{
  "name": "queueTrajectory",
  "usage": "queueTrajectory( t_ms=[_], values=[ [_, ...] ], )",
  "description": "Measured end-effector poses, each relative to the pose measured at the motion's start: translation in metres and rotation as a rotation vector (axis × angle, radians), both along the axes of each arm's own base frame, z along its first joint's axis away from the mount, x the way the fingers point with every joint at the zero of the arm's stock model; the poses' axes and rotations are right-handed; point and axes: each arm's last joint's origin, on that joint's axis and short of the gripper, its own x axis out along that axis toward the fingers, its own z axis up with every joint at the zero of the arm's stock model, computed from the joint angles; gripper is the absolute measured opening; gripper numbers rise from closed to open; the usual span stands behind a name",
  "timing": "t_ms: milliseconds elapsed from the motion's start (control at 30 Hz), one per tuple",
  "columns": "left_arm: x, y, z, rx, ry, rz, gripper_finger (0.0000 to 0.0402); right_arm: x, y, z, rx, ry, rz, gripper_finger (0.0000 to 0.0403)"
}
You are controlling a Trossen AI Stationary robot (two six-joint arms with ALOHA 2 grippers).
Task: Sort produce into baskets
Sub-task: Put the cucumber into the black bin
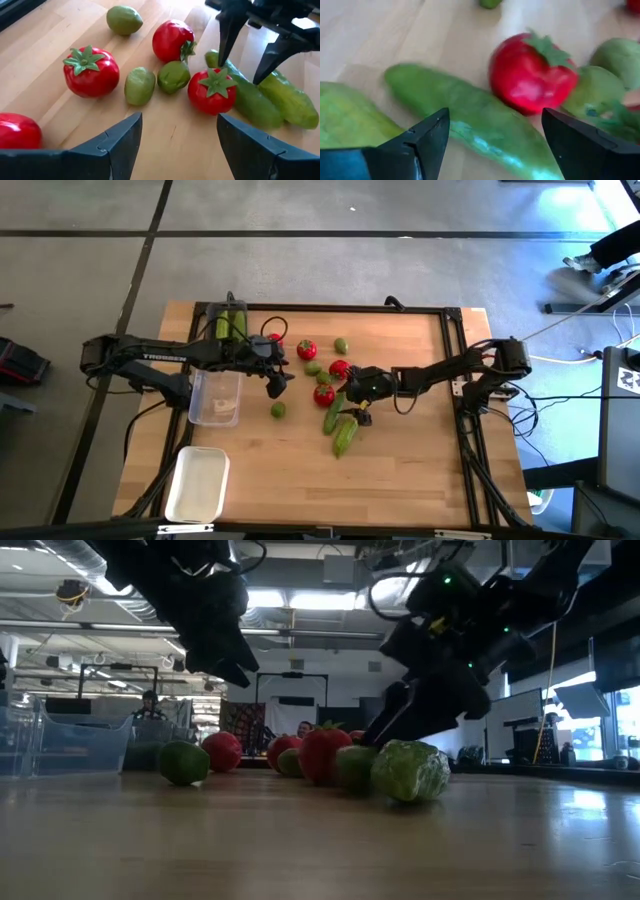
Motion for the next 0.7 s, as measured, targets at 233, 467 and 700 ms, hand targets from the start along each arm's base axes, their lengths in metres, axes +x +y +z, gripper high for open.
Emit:
queueTrajectory(
  t_ms=[233, 467, 700],
  values=[
    [0.001, 0.0, 0.001, -0.006, -0.017, 0.009, 0.0251, 0.002, -0.018, -0.017, 0.037, 0.041, 0.062, 0.03],
    [0.001, 0.0, 0.002, -0.005, -0.023, 0.008, 0.0251, -0.002, -0.019, -0.022, 0.112, 0.11, 0.014, 0.0292],
    [0.001, 0.0, 0.002, 0.028, -0.014, -0.056, 0.0251, -0.002, -0.019, -0.019, 0.156, 0.123, -0.028, 0.0176]
  ],
)
